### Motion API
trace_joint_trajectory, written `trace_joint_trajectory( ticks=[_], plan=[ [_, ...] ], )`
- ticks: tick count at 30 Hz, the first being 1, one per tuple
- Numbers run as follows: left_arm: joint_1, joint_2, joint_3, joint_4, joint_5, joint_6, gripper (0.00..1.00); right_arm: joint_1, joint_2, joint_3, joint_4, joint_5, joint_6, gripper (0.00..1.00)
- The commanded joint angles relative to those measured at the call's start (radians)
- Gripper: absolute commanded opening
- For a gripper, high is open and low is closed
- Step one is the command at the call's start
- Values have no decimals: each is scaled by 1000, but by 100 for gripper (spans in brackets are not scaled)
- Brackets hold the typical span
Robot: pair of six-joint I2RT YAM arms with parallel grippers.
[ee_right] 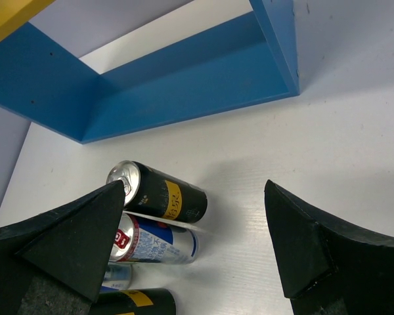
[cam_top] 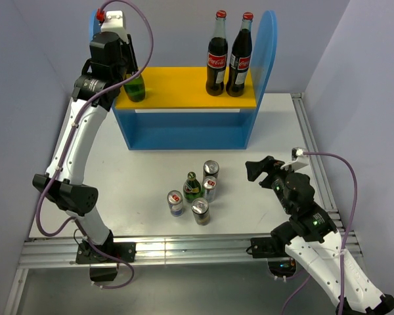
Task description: Place and organize the beverage onto the shelf
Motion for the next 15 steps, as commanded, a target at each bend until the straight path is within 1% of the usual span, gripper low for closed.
trace_joint_trajectory(
  ticks=[1,2,8,10,12,15],
  plan=[
    [9,-84,-29,216,1,1,0,4,-11,-16,8,3,3,93],
    [10,-99,-49,249,-8,6,0,4,-11,-16,10,3,1,93],
    [13,-124,-150,316,-34,14,0,5,-10,-18,13,4,1,93],
    [15,-126,-173,336,-34,15,3,4,-11,-20,13,4,1,93],
    [16,-123,-176,334,-37,15,8,5,-14,-21,13,4,3,93],
    [16,-123,-192,334,-35,12,35,4,-16,-23,13,6,3,93]
  ],
)
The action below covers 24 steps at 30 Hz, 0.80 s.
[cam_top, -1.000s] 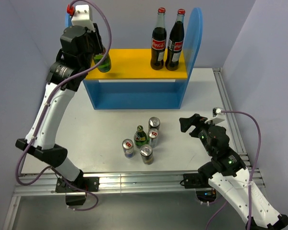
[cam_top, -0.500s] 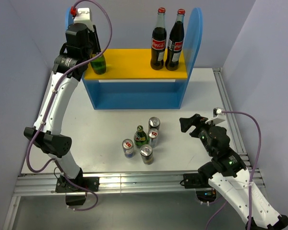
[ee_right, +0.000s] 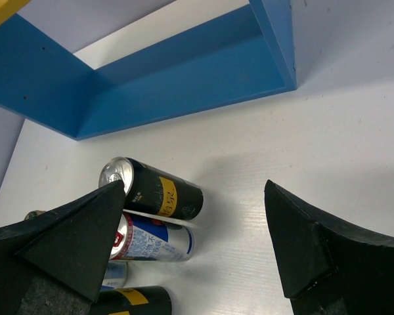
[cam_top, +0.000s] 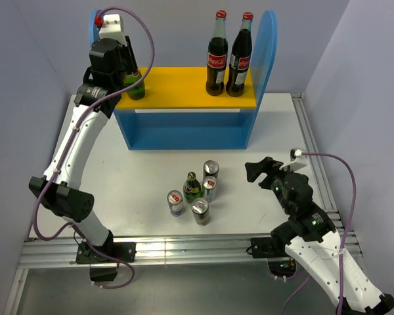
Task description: Place and organize the beverage onto the shelf
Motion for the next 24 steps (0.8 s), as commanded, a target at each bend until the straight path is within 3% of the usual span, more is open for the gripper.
trace_joint_trajectory(
  ticks=[1,2,4,7,9,12,24],
  plan=[
    [6,-56,-15,124,-10,2,42,5,-16,-7,15,6,3,93],
    [6,-64,-21,124,-5,3,54,4,-14,-6,15,6,3,93],
    [6,-71,-35,118,-1,3,68,4,-14,-7,16,7,3,93],
    [6,-78,-54,110,6,12,82,4,-16,-7,16,10,4,93],
    [6,-82,-71,104,4,12,84,5,-16,-7,16,10,3,93],
    [6,-107,-100,102,4,3,99,4,-17,-10,18,12,4,93],
    [-60,-355,-277,-30,-44,-53,99,5,-23,-12,16,16,4,93]
  ],
)
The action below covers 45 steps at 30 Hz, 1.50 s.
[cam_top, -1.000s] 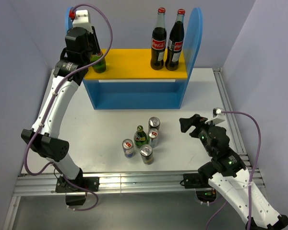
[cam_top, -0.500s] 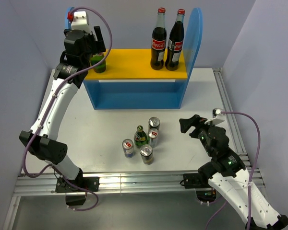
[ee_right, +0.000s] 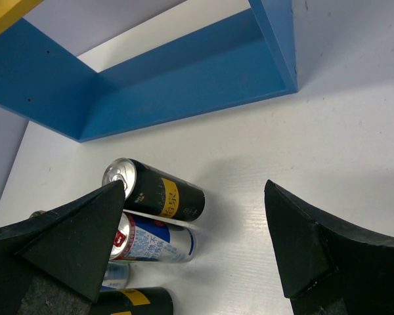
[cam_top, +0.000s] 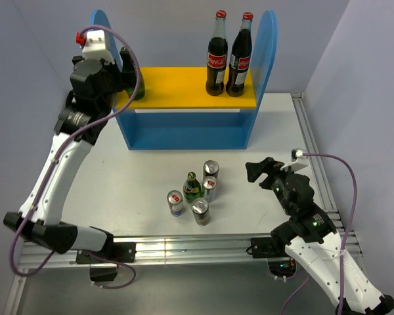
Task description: Place and organize the beverage onto the shelf
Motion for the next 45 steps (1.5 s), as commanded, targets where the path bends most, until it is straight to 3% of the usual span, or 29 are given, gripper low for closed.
trace_joint_trajectory(
  ticks=[1,5,8,17,20,24,26,30,33,38,45],
  plan=[
    [-37,-147,-64,-57,-5,-44,99,4,-9,-9,16,17,4,93],
    [-96,-307,-254,-62,75,-95,99,4,-12,-7,17,25,2,93],
    [-207,-442,-517,-16,93,-139,99,5,-16,-15,22,20,4,93],
    [-347,-717,-921,150,98,-308,97,5,-4,-35,51,-4,13,93],
    [-405,-727,-975,170,14,-347,98,4,-6,-30,43,-9,16,93],
    [-594,-725,-1031,230,-173,-367,98,4,-29,-24,26,-12,17,93],
    [-680,-703,-1040,259,-345,-373,98,4,-44,-21,11,-10,21,93],
    [-980,-578,-1035,322,-618,-341,99,4,-58,-16,0,-23,27,93],
    [-1062,-498,-1024,366,-645,-324,99,4,-50,-7,-10,-20,27,93],
    [-1064,-438,-1037,518,-542,-276,99,4,-53,-4,-18,-10,27,93],
    [-1059,-326,-1031,599,-528,-247,99,4,-55,-10,-17,-1,30,92]
  ],
)
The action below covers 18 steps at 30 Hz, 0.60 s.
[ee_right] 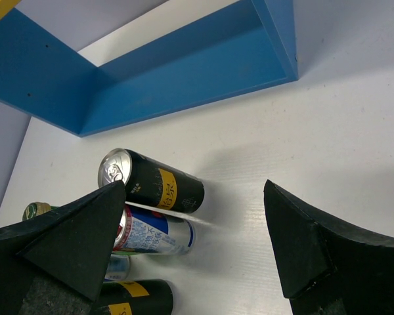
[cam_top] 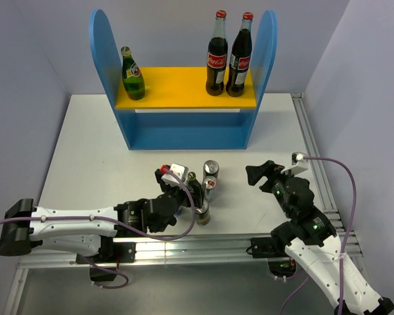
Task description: Place and organize the beverage onto the shelf
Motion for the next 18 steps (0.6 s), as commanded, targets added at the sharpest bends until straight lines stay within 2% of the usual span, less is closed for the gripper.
trace_joint_trajectory(
  ticks=[1,6,18],
  plan=[
    [3,30,9,113,8,29,99,4,-5,21,12,12,5,93],
    [60,99,-2,103,10,-34,97,4,-10,21,10,14,5,93],
    [152,171,-71,222,42,-48,87,5,-7,14,15,9,5,92]
  ],
)
